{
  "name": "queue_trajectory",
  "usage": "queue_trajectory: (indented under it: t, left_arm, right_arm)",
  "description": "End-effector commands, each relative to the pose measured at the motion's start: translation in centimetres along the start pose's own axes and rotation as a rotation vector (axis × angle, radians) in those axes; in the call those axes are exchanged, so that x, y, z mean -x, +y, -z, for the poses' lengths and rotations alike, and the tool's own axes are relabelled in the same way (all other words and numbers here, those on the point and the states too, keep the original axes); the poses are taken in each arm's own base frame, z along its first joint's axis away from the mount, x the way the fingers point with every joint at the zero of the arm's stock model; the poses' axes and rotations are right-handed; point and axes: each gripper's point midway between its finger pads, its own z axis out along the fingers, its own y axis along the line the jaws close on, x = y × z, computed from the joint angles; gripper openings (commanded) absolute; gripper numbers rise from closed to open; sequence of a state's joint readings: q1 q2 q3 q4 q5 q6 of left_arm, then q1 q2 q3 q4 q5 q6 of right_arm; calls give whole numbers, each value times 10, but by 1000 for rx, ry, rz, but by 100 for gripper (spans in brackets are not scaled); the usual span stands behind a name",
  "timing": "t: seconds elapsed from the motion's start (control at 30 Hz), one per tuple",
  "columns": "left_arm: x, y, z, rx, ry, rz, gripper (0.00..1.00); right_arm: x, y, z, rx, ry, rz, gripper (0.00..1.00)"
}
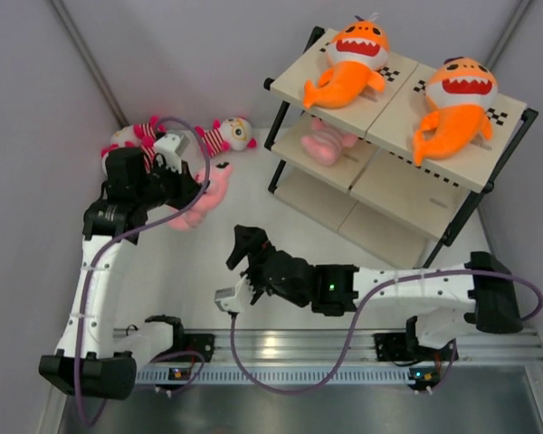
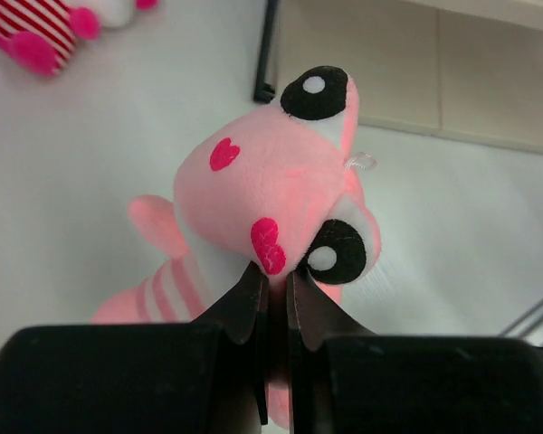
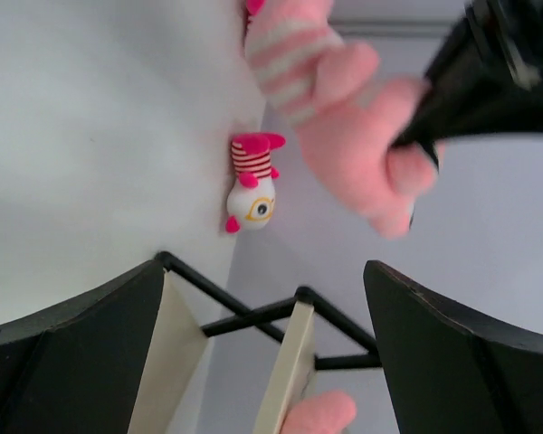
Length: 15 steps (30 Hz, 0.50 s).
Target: Place and organize the stuffed toys onto the shelf
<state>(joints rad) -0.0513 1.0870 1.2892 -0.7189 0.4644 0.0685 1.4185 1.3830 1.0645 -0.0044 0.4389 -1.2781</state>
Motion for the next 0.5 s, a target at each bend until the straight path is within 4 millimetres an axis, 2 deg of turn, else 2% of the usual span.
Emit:
queue_trajectory:
  t: [0.0,0.07,0.1,0.13,0.17,0.2,0.23,0.27,0.3,0.37,0.4,0.47]
  left_arm:
    - [-39,-33,-1,-122,159,71,0]
    - [-35,-46,4,-148,157,51,0]
    - [-35,-49,7,-154,161,51,0]
    - [-34,-53,8,-162,160,53,0]
    - [-34,-56,9,-170,159,55,0]
    - [-34,-59,9,-178,157,58,0]
    - [-34,-60,9,-183,162,58,0]
    - [-37,-61,8,-185,170,63,0]
    - [-37,-61,7,-186,172,63,0]
    - [-36,-63,7,-192,172,60,0]
    - [-36,-62,7,-190,170,58,0]
    - [-36,-61,6,-183,172,54,0]
  right_arm:
    - [42,-29,-15,-103,-83,221,92]
    - [52,-22,-27,-97,-79,310,92]
    - [56,-31,-29,-132,-74,320,92]
    - [61,-32,-32,-138,-70,382,92]
    - [61,-23,-42,-124,-46,422,92]
    - [64,-29,-44,-149,-39,439,92]
    - [66,-30,-47,-153,-32,483,92]
    - [68,-21,-55,-134,-25,507,92]
    - [70,-27,-58,-136,-19,510,92]
    - [66,-13,-70,-78,12,537,92]
    - [66,-18,-73,-82,20,543,92]
    - [62,-15,-82,-71,11,579,92]
